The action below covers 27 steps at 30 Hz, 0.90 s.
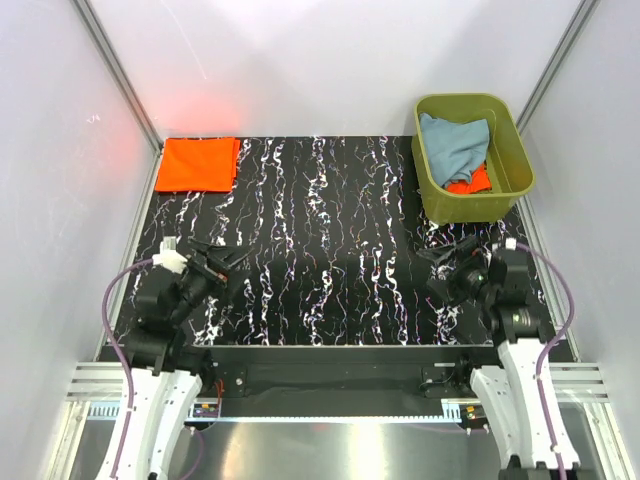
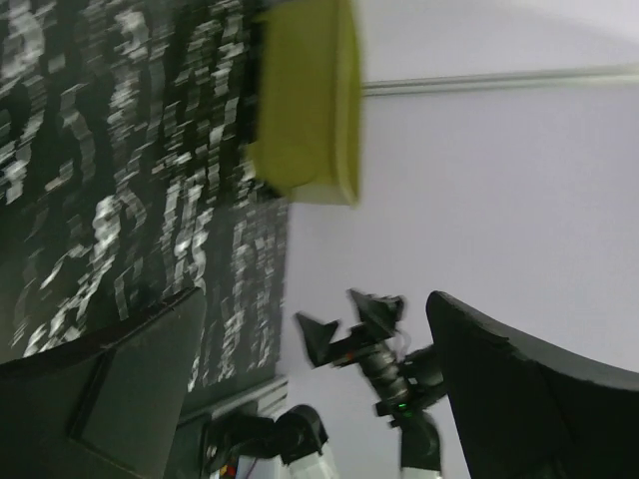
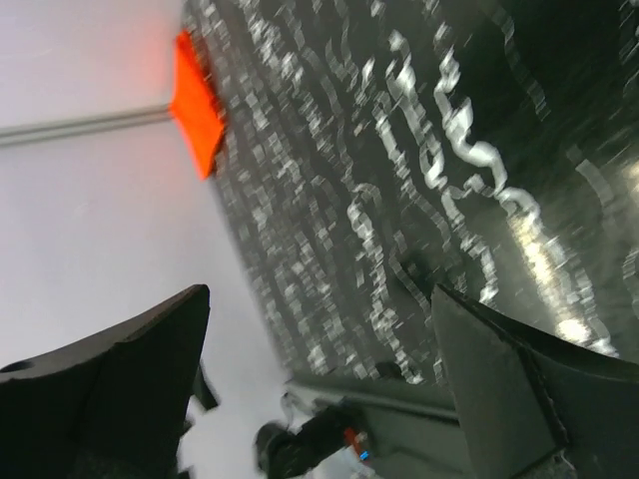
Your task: Fold and stack the t-shirts
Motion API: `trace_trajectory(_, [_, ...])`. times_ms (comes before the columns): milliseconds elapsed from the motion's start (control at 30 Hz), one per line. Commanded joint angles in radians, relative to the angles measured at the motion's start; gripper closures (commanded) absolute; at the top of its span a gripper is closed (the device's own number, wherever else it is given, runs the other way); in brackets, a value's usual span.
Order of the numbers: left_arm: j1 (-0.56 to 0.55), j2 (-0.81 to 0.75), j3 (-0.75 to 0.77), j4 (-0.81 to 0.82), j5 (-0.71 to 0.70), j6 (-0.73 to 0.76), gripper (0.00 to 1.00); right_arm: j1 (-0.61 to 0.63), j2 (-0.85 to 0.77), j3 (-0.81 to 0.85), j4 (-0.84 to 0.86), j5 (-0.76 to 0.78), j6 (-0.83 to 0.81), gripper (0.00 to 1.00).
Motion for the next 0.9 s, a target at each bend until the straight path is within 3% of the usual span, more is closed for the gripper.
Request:
trace_trajectory(0, [0.007,0.09,0.123,-0.206,0.063,0.118,0.01,0.004,0.152,0.146,-0.092,0.179,-0.194,0.0])
trace_trajectory(133, [0.025,0.271,0.202,-0.193,0.329,0.316,0.01,0.005,0.246,0.318,-0.109,0.257,-0.32,0.0])
trace_trajectory(233, [0.045,0.359,0.224,-0.198,0.473,0.381,0.01,0.004,0.324,0.435,-0.1,0.362,-0.383,0.01])
trace_trajectory(400, [0.056,0.339,0.29,-0.19,0.461,0.428,0.01,0.005,0.639,0.742,-0.156,0.547,-0.452,0.09])
trace_trajectory(567, [0.031,0.344,0.345,-0.184,0.493,0.485,0.01,0.002,0.96,1.099,-0.12,0.796,-0.552,0.09])
trace_trajectory(600, [0.024,0.339,0.35,-0.183,0.502,0.509,0.01,-0.003,1.085,1.161,-0.115,0.822,-0.601,0.09])
trace_trajectory(667, [0.013,0.332,0.357,-0.177,0.513,0.531,0.01,-0.021,1.212,1.348,-0.124,0.853,-0.632,0.11])
trace_trajectory(733, [0.002,0.335,0.356,-0.167,0.542,0.557,0.08,-0.029,1.361,1.445,-0.136,0.891,-0.631,0.15])
trace_trajectory(767, [-0.001,0.338,0.353,-0.163,0.553,0.562,0.13,-0.042,1.405,1.521,-0.14,0.876,-0.623,0.17])
trace_trajectory(867, [-0.021,0.353,0.359,-0.16,0.568,0.586,0.15,-0.064,1.568,1.65,-0.141,0.808,-0.598,0.2])
